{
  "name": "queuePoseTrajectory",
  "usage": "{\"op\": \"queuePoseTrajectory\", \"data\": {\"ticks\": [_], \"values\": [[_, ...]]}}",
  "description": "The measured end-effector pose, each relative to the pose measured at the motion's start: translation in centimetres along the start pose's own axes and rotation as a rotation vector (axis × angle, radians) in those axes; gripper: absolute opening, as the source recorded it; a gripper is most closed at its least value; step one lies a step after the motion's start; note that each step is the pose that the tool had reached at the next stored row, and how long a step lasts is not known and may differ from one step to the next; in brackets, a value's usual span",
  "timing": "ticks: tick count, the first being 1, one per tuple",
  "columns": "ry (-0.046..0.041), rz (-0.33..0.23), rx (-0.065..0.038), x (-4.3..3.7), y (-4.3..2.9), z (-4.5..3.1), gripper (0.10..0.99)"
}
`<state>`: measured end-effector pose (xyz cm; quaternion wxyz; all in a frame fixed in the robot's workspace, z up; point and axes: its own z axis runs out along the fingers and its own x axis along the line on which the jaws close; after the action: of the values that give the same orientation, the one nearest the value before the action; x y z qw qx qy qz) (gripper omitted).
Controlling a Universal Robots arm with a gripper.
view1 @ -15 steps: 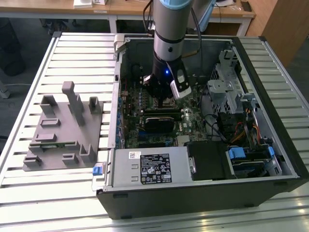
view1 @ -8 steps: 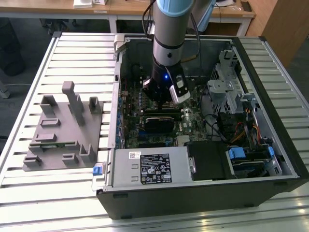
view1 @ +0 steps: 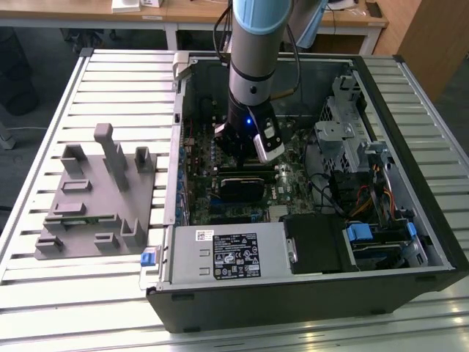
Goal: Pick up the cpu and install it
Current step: 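Install the second cpu locking lever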
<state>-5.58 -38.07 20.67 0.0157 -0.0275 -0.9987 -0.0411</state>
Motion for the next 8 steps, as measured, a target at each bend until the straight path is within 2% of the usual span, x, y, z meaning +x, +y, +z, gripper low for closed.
{"op": "queuePoseTrajectory", "data": {"ticks": [4,8], "values": [[0.0,0.0,0.0,0.02,0.02,-0.32,0.106],[0.0,0.0,0.0,0.07,0.13,-1.64,0.106]]}}
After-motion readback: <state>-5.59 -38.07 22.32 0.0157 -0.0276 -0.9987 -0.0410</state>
